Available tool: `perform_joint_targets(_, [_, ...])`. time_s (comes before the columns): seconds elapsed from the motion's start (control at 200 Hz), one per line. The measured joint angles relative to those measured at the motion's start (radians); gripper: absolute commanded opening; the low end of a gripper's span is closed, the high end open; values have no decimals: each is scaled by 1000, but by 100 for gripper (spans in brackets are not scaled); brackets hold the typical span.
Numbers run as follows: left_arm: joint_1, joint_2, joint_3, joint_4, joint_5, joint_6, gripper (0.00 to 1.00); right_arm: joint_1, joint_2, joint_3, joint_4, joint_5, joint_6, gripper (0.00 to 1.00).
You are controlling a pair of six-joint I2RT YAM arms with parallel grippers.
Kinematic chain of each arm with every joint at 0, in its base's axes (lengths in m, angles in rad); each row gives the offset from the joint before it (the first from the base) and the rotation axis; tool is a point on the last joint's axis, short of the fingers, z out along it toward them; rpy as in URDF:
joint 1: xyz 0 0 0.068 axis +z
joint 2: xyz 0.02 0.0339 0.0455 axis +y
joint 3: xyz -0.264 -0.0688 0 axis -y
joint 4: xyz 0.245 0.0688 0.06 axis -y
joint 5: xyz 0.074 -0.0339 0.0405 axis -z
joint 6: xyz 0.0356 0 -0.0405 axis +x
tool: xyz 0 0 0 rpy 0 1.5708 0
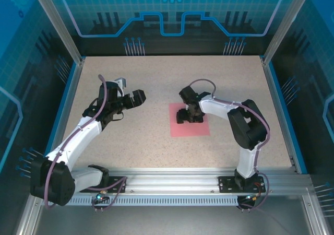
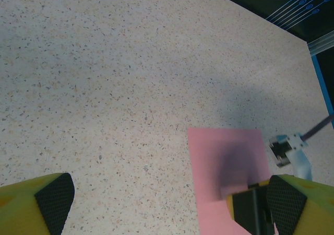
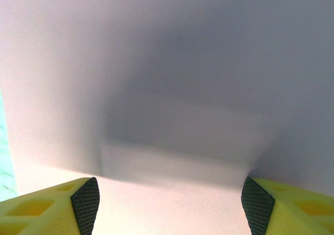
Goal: Fold a paper plane with a square sheet of paper (fold left side to right side)
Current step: Move the square sheet of paper to the center of the table.
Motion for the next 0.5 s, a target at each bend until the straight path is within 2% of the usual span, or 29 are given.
perform_joint_targets(0.125, [0,15,19,-19,9,-5,99,3,44,61,35,-33,19,77])
perform_joint_targets(0.26, [0,75,54,-23,72,-24,98,8,46,65,60,-55,20,81])
perform_joint_targets(0.4, [-3,186,97,-25,188,-44,90,8,1,61,58,-31,-13,89])
perform_joint_targets(0.5, [-23,287,134,-26,262,-56,85,2,-61,60,48,11,-55,92])
